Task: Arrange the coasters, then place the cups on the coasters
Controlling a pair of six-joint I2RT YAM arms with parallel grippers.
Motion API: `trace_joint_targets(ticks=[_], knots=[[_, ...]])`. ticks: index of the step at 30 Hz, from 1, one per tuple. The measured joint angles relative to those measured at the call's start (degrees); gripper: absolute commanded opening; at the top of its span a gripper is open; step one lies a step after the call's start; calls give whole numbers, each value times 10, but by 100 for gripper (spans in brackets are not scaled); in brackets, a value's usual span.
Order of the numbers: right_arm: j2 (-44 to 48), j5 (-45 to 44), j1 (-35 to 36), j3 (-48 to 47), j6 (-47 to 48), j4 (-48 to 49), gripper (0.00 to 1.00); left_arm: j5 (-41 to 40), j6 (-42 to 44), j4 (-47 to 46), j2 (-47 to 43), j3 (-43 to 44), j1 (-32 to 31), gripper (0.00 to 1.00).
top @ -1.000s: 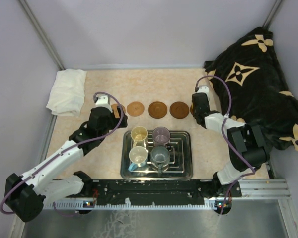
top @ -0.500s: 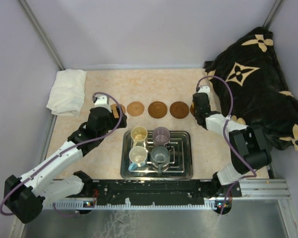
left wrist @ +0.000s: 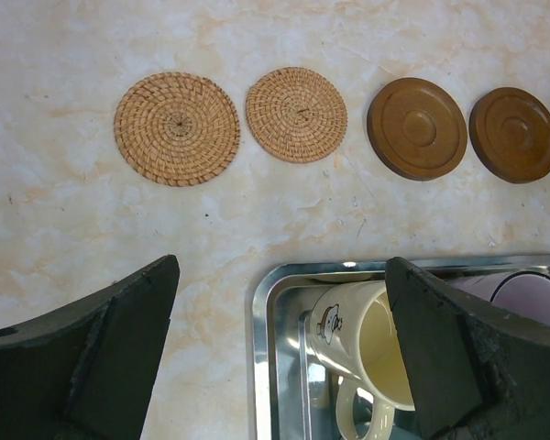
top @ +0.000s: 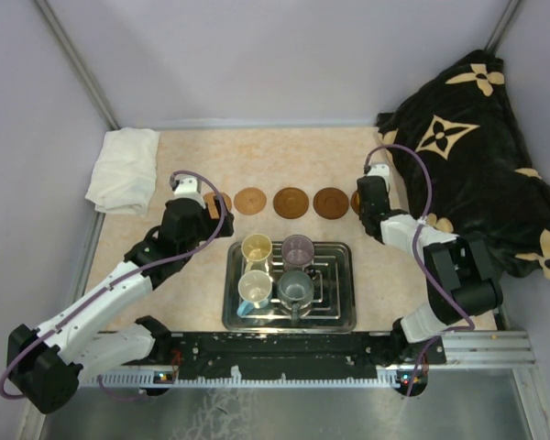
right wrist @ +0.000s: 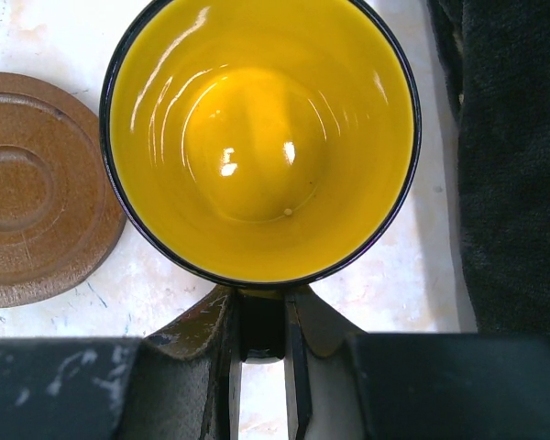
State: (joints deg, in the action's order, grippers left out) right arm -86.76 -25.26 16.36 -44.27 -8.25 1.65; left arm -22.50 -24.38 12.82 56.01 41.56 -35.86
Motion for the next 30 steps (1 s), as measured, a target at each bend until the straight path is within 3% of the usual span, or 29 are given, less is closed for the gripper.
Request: trace_joint_targets(ticks=[30], knots=[[0,30,-13,5,-9,16,0,-4,0,1,0,0,0,100]])
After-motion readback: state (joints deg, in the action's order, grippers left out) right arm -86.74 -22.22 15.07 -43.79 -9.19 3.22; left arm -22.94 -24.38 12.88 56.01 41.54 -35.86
